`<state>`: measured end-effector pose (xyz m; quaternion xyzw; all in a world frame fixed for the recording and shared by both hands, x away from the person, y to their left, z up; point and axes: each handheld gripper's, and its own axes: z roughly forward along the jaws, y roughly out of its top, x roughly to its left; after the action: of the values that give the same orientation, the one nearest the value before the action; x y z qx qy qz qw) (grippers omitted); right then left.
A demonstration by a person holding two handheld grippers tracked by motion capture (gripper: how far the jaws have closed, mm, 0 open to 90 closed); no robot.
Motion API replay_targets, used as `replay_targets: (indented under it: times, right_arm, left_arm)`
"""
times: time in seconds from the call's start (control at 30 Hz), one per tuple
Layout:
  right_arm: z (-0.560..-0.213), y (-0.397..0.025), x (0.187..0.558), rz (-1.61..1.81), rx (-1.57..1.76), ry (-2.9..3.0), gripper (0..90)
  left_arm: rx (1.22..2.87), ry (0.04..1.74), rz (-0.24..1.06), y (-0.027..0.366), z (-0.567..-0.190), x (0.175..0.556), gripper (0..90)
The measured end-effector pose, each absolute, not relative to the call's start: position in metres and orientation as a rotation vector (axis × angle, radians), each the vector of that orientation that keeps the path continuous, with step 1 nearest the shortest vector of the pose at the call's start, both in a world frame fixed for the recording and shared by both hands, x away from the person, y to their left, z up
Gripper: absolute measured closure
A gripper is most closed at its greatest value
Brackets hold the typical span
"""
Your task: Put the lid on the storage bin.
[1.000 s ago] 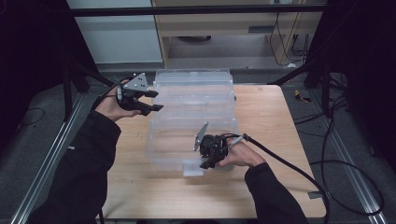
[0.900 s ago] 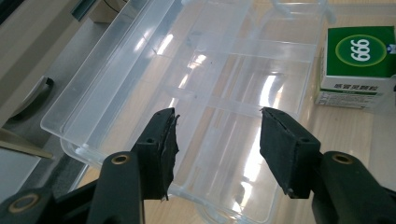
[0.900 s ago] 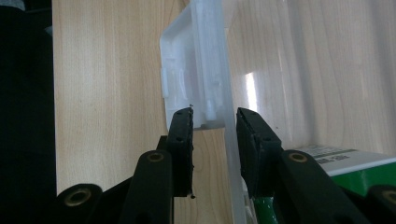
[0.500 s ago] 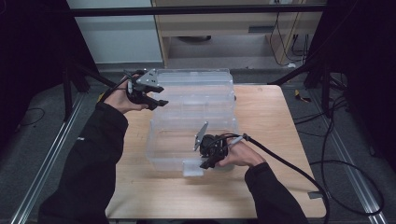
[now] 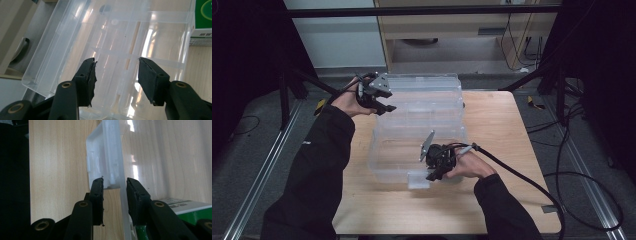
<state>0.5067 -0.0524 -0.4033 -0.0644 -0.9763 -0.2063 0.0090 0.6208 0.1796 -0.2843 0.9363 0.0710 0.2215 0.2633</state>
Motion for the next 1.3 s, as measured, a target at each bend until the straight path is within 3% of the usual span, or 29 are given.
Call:
replay_targets:
  times: [1.3]
  right_arm:
    - [-0.403, -0.053, 0.508, -0.644, -0.189, -3.05, 68.2]
  left_arm:
    - [2.624, 0.117, 0.557, 0.164, -0.304, 0.635, 66.4]
